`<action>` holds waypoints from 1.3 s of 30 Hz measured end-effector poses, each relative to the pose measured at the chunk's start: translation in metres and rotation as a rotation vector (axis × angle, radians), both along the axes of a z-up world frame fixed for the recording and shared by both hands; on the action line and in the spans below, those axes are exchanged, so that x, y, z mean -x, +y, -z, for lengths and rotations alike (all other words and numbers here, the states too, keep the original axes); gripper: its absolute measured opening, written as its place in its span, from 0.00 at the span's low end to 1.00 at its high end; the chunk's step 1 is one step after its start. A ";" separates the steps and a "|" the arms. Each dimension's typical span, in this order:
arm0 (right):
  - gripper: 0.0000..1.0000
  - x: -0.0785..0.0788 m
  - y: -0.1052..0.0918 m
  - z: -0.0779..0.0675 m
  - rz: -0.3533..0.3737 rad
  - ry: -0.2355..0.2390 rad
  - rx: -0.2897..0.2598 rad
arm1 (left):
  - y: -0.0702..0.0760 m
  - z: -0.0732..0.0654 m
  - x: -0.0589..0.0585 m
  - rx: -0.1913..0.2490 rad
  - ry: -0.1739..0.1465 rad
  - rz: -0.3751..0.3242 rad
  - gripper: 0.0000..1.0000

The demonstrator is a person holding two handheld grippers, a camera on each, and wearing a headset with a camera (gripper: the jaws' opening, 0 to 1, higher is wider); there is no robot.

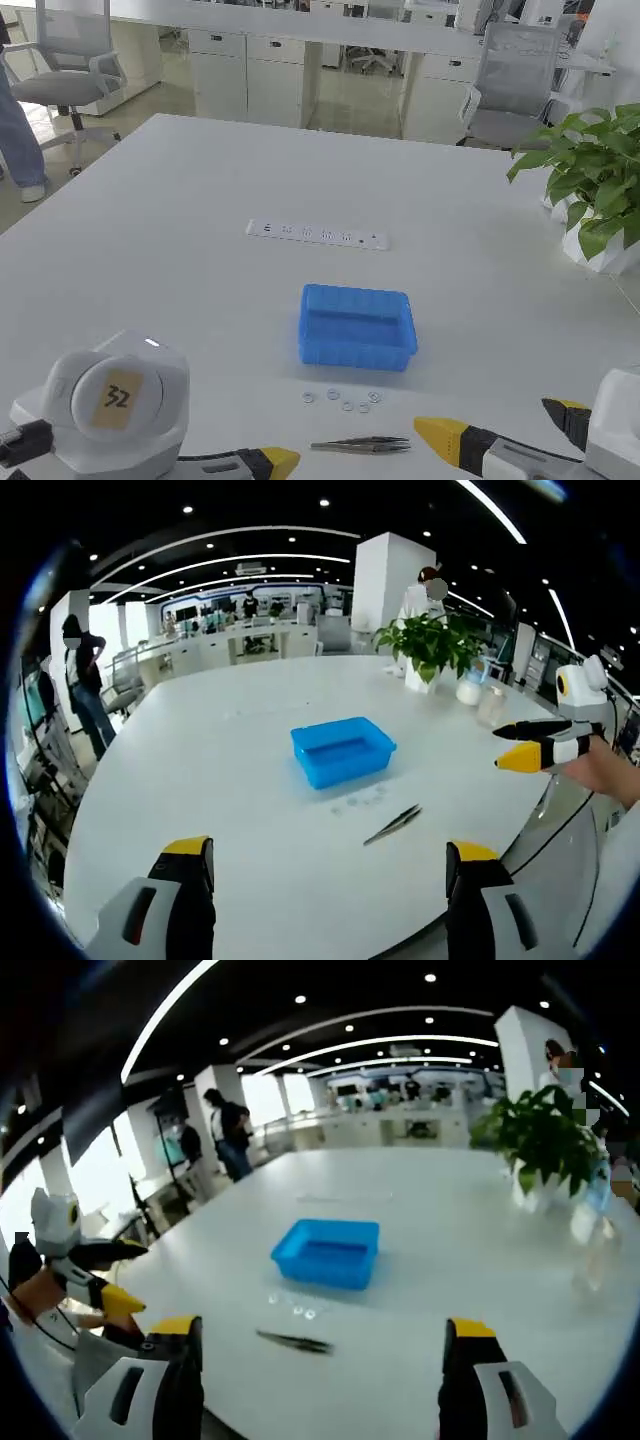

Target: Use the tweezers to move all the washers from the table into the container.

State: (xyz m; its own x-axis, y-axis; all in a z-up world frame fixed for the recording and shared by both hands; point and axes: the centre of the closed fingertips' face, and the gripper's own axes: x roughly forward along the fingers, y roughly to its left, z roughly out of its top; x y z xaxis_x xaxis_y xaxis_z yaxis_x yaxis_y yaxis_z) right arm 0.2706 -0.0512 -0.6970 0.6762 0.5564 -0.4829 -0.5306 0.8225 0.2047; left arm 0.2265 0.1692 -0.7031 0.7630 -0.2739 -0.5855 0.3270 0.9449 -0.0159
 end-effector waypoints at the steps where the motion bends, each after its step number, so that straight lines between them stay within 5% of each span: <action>1: 0.99 0.000 0.000 0.000 -0.001 0.000 0.000 | 0.000 0.000 0.000 -0.001 -0.002 -0.001 0.99; 5: 0.99 0.000 0.000 0.003 -0.011 0.007 0.007 | -0.003 -0.001 -0.001 0.021 -0.009 -0.005 0.99; 39: 0.99 -0.004 0.001 0.012 -0.007 0.035 0.038 | 0.001 0.000 -0.011 -0.009 0.006 0.030 0.99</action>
